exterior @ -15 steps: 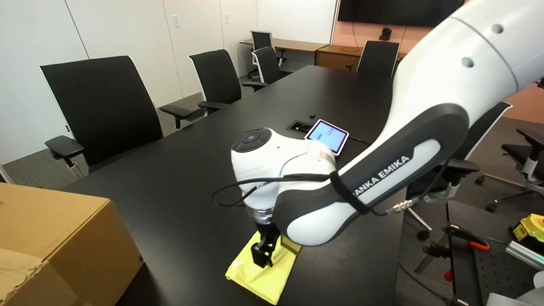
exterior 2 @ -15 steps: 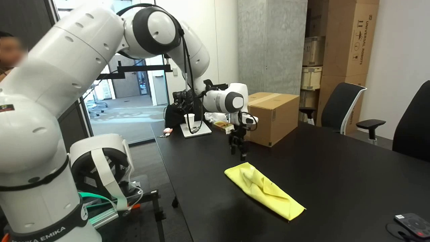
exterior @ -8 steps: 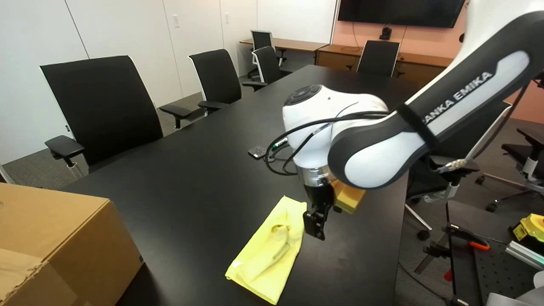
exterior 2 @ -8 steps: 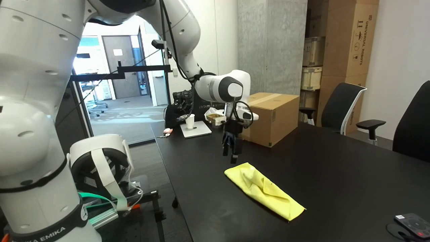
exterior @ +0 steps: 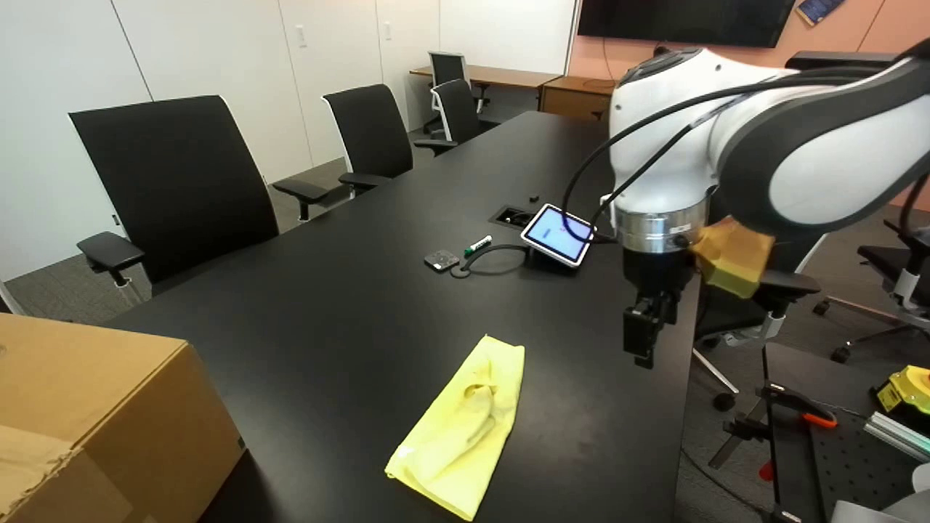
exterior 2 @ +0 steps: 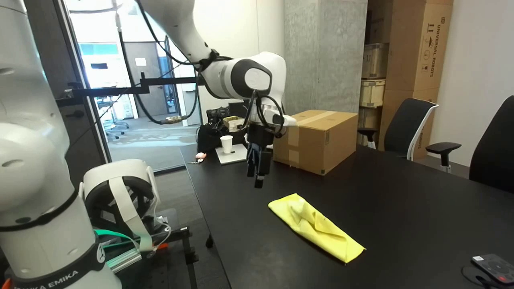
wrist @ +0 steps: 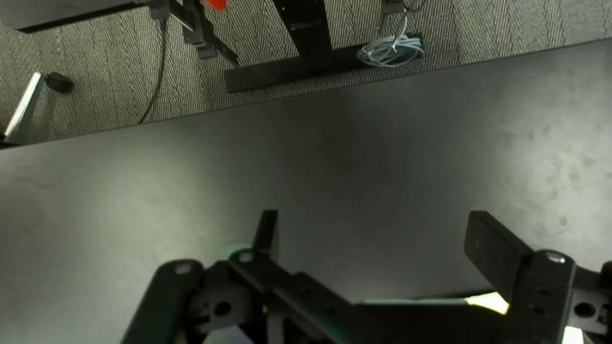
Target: Fold the towel
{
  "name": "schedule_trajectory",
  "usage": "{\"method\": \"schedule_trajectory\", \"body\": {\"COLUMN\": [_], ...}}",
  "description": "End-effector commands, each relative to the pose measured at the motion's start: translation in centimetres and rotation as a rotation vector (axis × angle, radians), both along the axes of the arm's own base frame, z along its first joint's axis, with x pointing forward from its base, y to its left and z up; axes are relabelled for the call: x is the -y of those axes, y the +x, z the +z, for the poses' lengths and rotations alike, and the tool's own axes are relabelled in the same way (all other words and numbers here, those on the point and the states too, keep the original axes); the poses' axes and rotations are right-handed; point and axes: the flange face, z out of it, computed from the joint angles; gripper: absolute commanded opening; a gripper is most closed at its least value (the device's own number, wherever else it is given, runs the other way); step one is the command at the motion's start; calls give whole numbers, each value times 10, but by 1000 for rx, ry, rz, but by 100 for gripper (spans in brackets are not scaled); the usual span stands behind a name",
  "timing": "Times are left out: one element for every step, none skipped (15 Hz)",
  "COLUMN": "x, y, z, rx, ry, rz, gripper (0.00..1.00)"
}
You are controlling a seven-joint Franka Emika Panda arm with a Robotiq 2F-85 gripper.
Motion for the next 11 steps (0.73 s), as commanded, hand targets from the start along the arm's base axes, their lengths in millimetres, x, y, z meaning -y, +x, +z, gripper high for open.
{"method": "schedule_trajectory", "body": {"x": [29, 37, 47, 32, 39, 44, 46, 46, 46, 46, 45], "y": [-52, -62, -72, -43, -52, -60, -65, -69, -70, -70, -70], "z": [38, 46, 52, 35, 43, 48, 51, 52, 52, 51, 50], "rx": [77, 103, 126, 54, 69, 82, 91, 96, 99, 99, 99], "ry": [15, 26, 37, 31, 37, 41, 43, 44, 44, 44, 44], "rz": [85, 108, 131, 75, 90, 97, 101, 105, 107, 108, 109], "gripper": [100, 100, 100, 100, 100, 100, 100, 100, 100, 100, 100]}}
